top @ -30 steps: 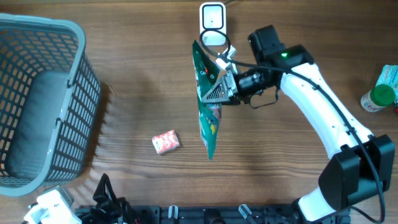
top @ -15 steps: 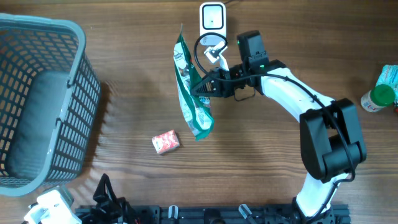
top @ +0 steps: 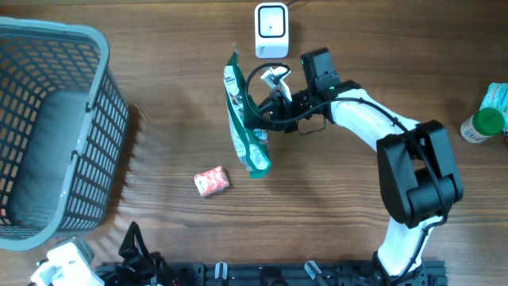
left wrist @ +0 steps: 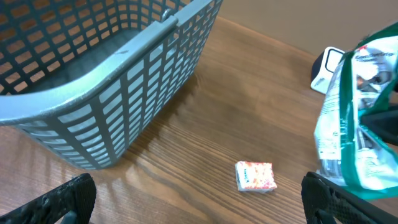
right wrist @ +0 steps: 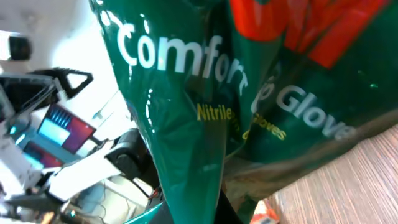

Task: Scan the item barcode
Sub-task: 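Hold the glove pack up to the white scanner, then carry the glove pack to the right table edge and release it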

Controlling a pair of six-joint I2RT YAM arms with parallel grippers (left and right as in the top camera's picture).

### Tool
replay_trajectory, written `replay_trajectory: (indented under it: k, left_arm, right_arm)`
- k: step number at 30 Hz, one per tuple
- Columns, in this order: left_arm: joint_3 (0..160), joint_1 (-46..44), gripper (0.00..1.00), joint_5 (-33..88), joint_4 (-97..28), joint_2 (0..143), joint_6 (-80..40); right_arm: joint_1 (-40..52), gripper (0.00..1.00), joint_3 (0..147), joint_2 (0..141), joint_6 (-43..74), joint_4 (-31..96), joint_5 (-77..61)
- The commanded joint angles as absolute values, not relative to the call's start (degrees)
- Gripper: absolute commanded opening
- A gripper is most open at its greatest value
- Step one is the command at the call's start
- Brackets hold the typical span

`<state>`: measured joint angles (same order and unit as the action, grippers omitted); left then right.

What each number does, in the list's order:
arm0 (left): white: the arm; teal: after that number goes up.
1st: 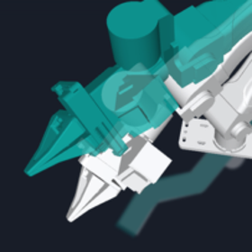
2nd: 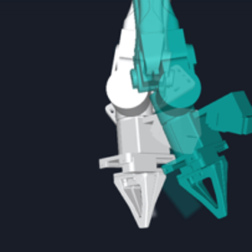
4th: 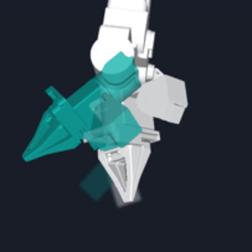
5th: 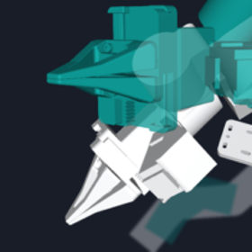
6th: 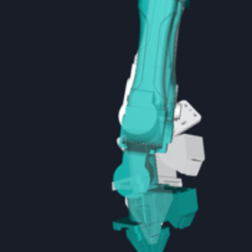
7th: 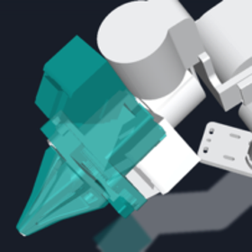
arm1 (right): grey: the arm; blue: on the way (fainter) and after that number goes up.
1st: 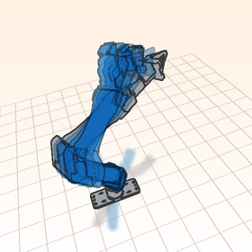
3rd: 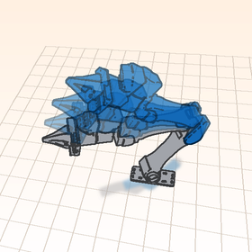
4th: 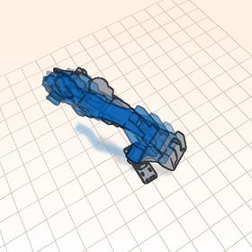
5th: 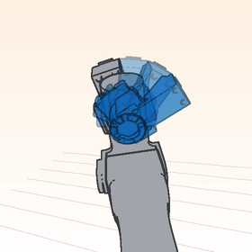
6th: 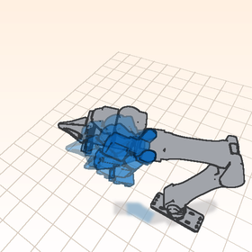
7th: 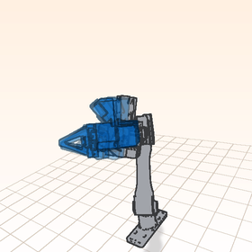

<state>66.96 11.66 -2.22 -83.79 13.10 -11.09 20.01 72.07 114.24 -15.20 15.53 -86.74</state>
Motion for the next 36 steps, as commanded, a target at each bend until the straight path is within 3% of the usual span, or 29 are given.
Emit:
replay_trajectory:
  k: [1, 4, 9, 12, 16, 22, 28, 33, 36]
  left_arm:
    - [67.0, 12.0, 1.0, -2.0, -83.6, 12.8, -11.2]
    - [67.0, 12.0, 1.0, -2.0, -83.6, 12.8, -11.2]
    - [67.0, 12.0, 1.0, -2.0, -83.6, 12.8, -11.2]
    - [67.0, 12.0, 1.0, -2.0, -83.6, 12.8, -11.2]
    - [67.0, 12.0, 1.0, -2.0, -83.6, 12.8, -11.2]
    - [67.0, 12.0, 1.0, -2.0, -83.6, 12.8, -11.2]
    - [67.0, 12.0, 1.0, -2.0, -83.6, 12.8, -11.2]
    - [67.0, 12.0, 1.0, -2.0, -83.6, 12.8, -11.2]
    - [67.0, 12.0, 1.0, -2.0, -83.6, 12.8, -11.2]
  right_arm:
    - [18.4, 0.04, 71.9, 114.9, -6.1, 16.5, -92.8]
    - [17.4, 0.04, 71.6, 114.9, 5.0, 20.4, -93.0]
    - [17.3, 0.04, 71.5, 114.9, 8.2, 21.0, -93.0]
    - [15.7, 0.05, 72.6, 112.9, 17.5, 16.0, -82.2]
    - [16.1, 0.05, 82.6, 106.6, 20.7, 11.9, -68.9]
    - [19.6, 0.04, 87.6, 108.5, 27.1, -4.0, -65.7]
    - [24.4, 0.04, 109.6, 118.1, -7.3, 19.6, -22.4]
    - [24.3, 0.04, 114.7, 131.3, -17.0, 8.5, -4.8]
    - [24.4, 0.04, 116.4, 133.7, -23.5, 5.8, -3.2]
